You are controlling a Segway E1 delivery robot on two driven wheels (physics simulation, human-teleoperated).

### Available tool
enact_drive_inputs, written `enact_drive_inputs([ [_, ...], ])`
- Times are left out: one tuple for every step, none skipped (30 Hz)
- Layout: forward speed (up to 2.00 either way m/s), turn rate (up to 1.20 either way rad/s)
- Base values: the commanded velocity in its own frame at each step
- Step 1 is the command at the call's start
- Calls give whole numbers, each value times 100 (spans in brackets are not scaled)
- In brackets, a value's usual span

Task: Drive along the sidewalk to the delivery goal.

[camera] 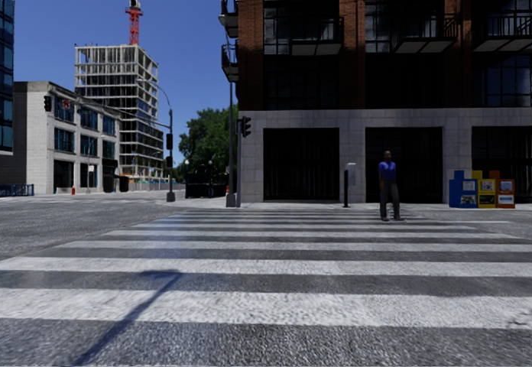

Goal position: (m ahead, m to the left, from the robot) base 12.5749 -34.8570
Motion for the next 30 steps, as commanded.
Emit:
enact_drive_inputs([
  [170, 0],
  [171, 0],
  [171, 0],
  [173, 0],
  [173, 0],
  [176, 0],
  [176, 0],
  [177, 0],
  [179, 0],
  [185, 0],
  [185, 0],
  [191, 0],
  [194, 0],
  [194, 0],
  [194, 0],
  [194, 0],
  [194, 0],
  [194, 0],
  [194, 0],
  [194, 0],
  [194, 0],
  [194, 0],
  [194, 0],
  [194, 0],
  [194, 0],
  [194, 0],
  [194, 0],
  [194, 0],
  [194, 0],
  [194, 0],
])
